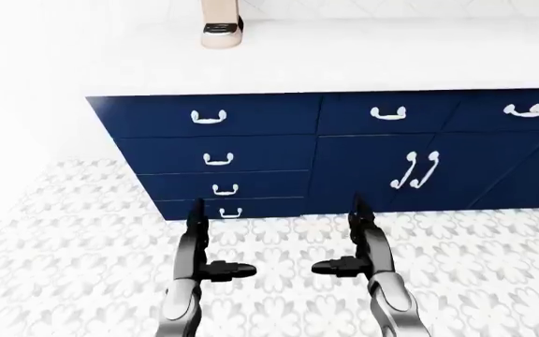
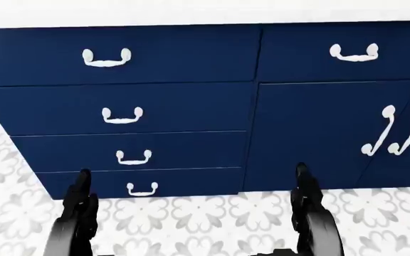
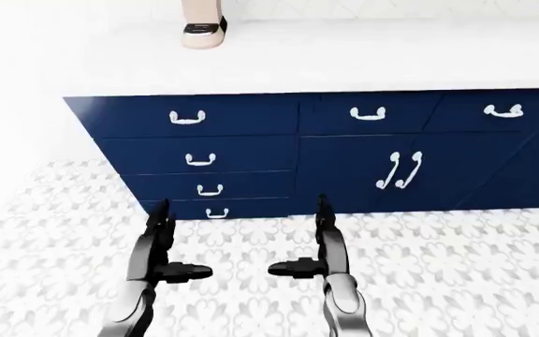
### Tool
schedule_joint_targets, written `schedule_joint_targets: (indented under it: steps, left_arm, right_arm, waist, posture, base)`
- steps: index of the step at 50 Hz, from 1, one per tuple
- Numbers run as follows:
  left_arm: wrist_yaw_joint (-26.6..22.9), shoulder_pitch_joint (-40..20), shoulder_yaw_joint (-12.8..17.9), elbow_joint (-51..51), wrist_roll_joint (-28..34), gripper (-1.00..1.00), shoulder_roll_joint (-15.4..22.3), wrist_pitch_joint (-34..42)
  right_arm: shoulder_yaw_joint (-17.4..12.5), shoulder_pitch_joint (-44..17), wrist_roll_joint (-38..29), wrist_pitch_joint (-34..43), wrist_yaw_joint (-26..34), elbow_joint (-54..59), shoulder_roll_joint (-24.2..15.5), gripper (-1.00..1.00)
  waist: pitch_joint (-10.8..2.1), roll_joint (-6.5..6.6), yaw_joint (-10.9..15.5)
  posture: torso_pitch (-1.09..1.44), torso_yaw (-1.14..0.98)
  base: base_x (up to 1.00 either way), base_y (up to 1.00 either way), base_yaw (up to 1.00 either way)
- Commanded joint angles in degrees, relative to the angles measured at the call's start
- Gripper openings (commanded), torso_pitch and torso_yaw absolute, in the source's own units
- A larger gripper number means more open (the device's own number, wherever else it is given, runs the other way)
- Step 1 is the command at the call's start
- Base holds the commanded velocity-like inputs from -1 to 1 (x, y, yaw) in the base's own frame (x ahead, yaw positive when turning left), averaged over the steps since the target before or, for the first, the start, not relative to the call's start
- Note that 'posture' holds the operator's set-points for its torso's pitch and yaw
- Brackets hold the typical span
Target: Navigate to the stove.
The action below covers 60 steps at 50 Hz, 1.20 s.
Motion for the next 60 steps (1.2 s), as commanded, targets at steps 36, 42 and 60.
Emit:
schedule_joint_targets:
  steps: [36, 42, 60]
  left_arm:
    - [1.89, -4.91, 9.76, -60.27, -3.21, 1.00, 2.73, 36.42]
    - [1.67, -4.17, 9.62, -58.37, -2.86, 1.00, 2.54, 34.67]
    - [1.18, -3.53, 8.79, -57.31, -1.58, 1.00, 2.21, 33.50]
  right_arm:
    - [-7.46, -7.19, 4.59, 42.36, -1.49, -64.27, -2.94, 1.00]
    - [-6.64, -5.62, 3.46, 38.82, -0.41, -63.23, -2.81, 1.00]
    - [-6.67, -4.15, 6.58, 37.59, -1.05, -61.70, -1.91, 1.00]
  waist:
    - [-4.45, 0.07, 0.63]
    - [-3.91, -0.16, 0.56]
    - [-3.21, -0.13, -0.15]
  posture:
    - [0.00, 0.00]
    - [0.00, 0.00]
    - [0.00, 0.00]
  base:
    - [0.00, 0.00, 0.00]
    - [0.00, 0.00, 0.00]
    - [0.00, 0.00, -0.10]
